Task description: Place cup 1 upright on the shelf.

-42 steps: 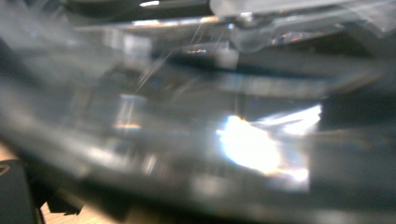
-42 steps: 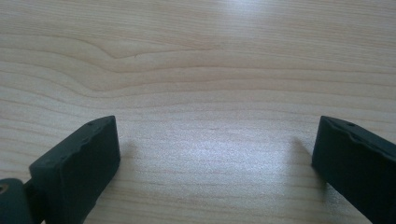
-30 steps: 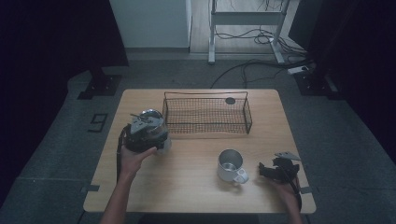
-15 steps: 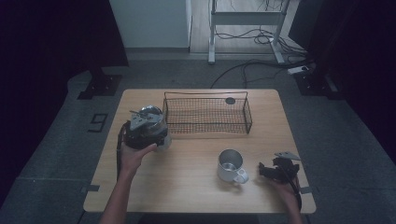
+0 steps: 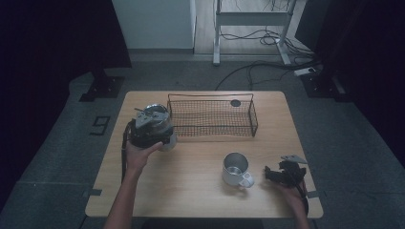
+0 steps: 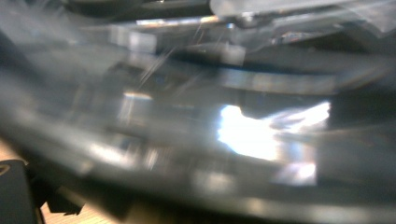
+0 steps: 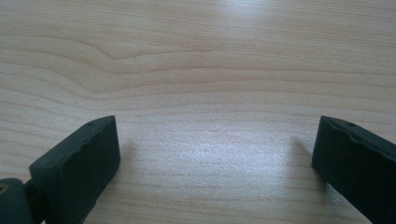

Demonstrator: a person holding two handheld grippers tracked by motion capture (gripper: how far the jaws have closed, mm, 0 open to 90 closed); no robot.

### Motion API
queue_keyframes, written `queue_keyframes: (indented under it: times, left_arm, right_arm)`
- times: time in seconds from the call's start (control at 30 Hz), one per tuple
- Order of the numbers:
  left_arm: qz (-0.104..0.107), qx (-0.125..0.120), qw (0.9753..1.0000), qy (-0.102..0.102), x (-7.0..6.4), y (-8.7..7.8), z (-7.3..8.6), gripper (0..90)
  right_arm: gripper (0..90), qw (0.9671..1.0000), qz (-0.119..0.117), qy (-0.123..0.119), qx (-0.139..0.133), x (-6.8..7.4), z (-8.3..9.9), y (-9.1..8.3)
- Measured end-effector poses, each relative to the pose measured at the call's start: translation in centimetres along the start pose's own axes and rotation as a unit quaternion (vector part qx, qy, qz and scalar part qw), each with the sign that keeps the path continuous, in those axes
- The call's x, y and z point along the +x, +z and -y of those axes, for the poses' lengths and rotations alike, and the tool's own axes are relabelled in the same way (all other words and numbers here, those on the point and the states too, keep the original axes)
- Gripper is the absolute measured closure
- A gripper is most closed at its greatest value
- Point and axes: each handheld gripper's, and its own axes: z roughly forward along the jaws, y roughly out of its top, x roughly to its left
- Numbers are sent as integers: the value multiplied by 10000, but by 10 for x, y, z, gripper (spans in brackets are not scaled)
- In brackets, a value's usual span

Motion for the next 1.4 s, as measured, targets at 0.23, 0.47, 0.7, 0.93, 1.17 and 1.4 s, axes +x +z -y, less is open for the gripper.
queue_keyframes:
  times: [0.23, 0.47, 0.7, 0.93, 1.17, 1.4]
  left_arm:
    - [23, 13, 10000, 28, -3, 4, -5, 41]
    - [60, 24, 10000, 70, -7, 8, -15, 42]
    - [40, -3, 10000, 65, -4, 7, -26, 42]
    - [28, 37, 10000, 27, -1, 12, -31, 42]
    - [31, 72, 10000, 18, -2, 20, -36, 41]
    - [44, 31, 10000, -19, -4, 25, -43, 42]
  right_arm:
    - [7, 10000, 2, 7, -1, 0, 0, 0]
    - [10, 10000, 4, 16, -3, 0, 0, 0]
    - [10, 10000, 7, 7, -2, 0, 0, 0]
    - [10, 10000, 5, 7, -2, 0, 0, 0]
    - [11, 10000, 3, 6, 6, 0, 0, 0]
    - [11, 10000, 4, 3, -13, 0, 0, 0]
